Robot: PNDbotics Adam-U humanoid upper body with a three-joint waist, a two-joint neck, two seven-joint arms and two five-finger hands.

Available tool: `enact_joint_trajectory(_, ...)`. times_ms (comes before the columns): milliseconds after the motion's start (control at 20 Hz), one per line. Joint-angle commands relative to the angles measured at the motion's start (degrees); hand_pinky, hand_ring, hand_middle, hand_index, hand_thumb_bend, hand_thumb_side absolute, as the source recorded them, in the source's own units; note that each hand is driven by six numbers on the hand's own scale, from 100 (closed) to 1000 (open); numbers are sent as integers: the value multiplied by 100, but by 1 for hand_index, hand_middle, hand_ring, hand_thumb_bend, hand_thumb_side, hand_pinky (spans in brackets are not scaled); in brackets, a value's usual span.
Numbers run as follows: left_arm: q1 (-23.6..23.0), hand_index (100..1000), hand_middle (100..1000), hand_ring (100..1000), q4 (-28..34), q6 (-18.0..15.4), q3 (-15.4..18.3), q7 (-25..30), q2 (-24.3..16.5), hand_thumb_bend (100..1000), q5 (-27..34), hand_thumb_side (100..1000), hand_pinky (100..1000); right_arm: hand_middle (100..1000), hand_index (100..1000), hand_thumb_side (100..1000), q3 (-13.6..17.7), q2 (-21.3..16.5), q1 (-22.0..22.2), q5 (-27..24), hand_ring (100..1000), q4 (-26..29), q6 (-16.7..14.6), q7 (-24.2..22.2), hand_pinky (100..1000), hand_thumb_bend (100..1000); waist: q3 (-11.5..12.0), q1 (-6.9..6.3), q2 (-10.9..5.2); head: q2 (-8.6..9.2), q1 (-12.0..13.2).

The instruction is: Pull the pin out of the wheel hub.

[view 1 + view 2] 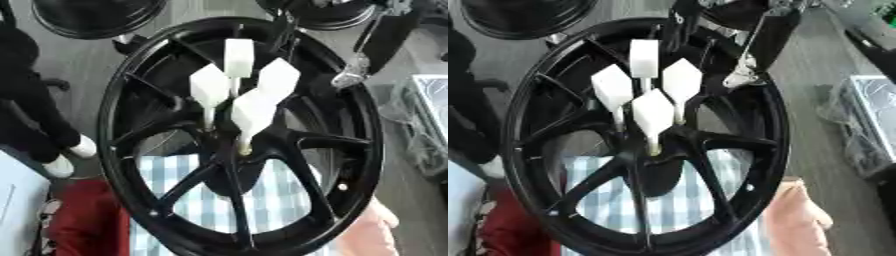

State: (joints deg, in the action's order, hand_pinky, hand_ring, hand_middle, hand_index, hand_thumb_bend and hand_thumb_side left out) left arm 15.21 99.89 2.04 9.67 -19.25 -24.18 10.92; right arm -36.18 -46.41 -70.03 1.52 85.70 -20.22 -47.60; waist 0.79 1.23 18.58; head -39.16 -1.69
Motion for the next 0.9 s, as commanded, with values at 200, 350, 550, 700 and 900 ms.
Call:
enact_joint_trajectory(200, 68, 733, 699, 790, 64, -3, 7, 18, -161, 257, 7, 605, 733, 710, 814, 236, -14, 44, -122, 66, 746, -170, -356, -436, 764, 339, 13, -21, -92, -1, -30)
enact_joint_trajectory(350, 72, 733, 700, 790, 62, 0, 2, 25, -159, 256, 7, 606, 734, 722, 819, 241, -66, 107, -134, 77, 758, -229, -350, -436, 774, 359, 18, -23, -91, -13, -31)
enact_joint_trajectory(550, 76, 733, 700, 790, 55, 0, -2, 33, -154, 255, 11, 606, 734, 732, 826, 248, -100, 180, -153, 93, 766, -291, -374, -436, 777, 377, 29, -24, -91, -19, -32)
enact_joint_trajectory(700, 86, 733, 700, 791, 56, -3, -3, 36, -145, 255, 15, 607, 734, 733, 827, 256, -129, 229, -156, 127, 766, -348, -393, -436, 776, 387, 44, -24, -89, -20, -28)
enact_joint_trajectory(900, 99, 733, 701, 791, 60, -3, -6, 40, -134, 255, 20, 607, 734, 731, 825, 260, -147, 258, -112, 196, 765, -469, -419, -436, 774, 381, 63, -22, -79, -21, -18)
